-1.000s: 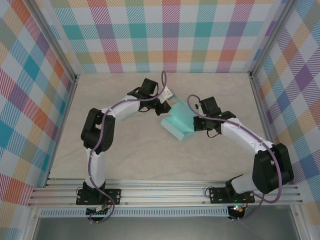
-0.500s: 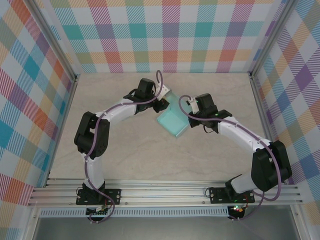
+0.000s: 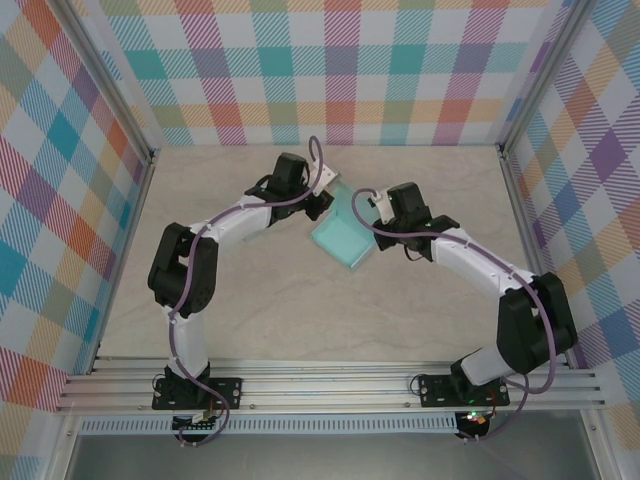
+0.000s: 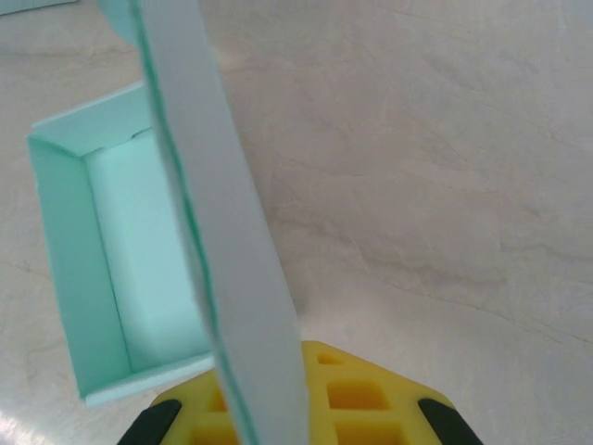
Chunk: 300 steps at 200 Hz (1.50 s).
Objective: Fold the paper box
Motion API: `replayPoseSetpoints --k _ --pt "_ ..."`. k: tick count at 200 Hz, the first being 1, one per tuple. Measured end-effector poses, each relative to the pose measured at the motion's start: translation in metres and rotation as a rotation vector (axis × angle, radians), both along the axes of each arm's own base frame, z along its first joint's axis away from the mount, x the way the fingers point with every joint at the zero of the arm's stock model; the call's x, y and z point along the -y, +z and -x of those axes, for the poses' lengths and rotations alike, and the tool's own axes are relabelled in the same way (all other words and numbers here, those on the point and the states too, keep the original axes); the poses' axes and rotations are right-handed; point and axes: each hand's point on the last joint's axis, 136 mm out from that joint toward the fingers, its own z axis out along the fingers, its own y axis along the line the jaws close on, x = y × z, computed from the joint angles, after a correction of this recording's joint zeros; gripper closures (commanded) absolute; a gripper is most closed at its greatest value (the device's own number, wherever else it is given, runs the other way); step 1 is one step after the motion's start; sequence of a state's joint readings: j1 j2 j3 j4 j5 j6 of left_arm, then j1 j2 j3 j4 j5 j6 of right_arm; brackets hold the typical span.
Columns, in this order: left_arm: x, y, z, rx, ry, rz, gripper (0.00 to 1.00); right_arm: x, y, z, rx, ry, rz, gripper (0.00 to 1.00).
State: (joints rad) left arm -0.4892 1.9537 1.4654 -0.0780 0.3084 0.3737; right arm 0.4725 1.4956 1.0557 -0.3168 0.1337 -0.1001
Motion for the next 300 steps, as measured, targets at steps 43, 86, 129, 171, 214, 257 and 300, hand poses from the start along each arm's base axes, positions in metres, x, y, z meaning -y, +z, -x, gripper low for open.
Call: replayPoseSetpoints --k 43,86,129,171,214,257,300 --pt "-0.018 -0.007 0.017 0.004 0.118 0.005 1.0 0.005 -0.003 -0.012 -0.023 -0.106 0.0 0.92" --pt "-0.03 0.009 0.027 0.029 0.235 0.031 1.0 0.001 0.004 -0.028 -0.026 -0.181 -0.03 0.89" --pt "-0.036 0.012 0.04 0.023 0.354 0.054 1.0 -0.005 0.003 -0.04 -0.041 -0.232 -0.07 0.83" --pt "-0.04 0.011 0.039 0.008 0.462 0.083 1.0 -0.011 -0.008 -0.054 -0.079 -0.291 -0.095 0.81" --pt "-0.042 0.003 0.034 0.005 0.516 0.089 1.0 -0.011 -0.008 -0.057 -0.088 -0.324 -0.108 0.76" --pt "-0.04 -0.003 0.032 -0.002 0.526 0.094 1.0 -0.012 -0.007 -0.058 -0.091 -0.336 -0.119 0.82" --pt "-0.035 -0.004 0.03 -0.004 0.552 0.128 1.0 -0.017 -0.009 -0.061 -0.113 -0.374 -0.17 0.82"
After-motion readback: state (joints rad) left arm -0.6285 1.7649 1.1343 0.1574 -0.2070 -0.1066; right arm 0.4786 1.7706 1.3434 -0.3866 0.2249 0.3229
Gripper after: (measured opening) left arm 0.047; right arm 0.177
